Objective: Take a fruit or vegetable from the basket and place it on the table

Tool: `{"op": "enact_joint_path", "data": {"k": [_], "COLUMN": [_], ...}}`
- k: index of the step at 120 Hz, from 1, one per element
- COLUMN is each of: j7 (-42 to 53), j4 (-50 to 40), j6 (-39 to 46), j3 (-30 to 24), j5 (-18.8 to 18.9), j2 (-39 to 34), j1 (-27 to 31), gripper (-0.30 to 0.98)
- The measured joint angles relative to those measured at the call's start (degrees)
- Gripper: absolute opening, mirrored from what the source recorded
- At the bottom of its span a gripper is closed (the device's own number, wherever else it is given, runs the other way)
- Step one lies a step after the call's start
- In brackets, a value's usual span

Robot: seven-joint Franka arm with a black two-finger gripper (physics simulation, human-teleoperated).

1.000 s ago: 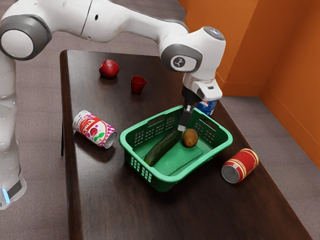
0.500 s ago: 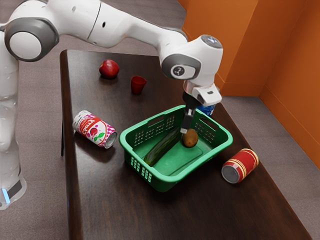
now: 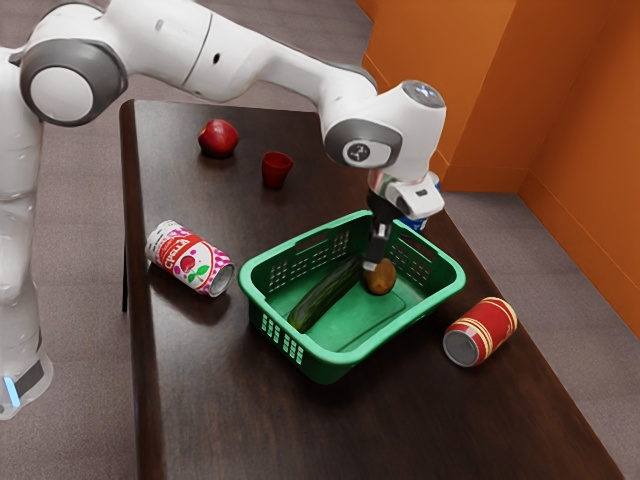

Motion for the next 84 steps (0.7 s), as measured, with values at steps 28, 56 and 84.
{"op": "enact_joint_path", "data": {"k": [28, 56, 84], "j7": [-0.6, -1.0, -1.2], "j4": [0.0, 0.0, 0.0], "j6": [3.0, 4.9, 6.4], "j3": [0.1, 0.1, 0.1], "j5": [-1.1, -2.3, -3.1], "j2": [1.0, 2.7, 4.9], "j1": [0.4, 0.7, 0.7], "gripper": [0.68, 0.68, 0.68]}}
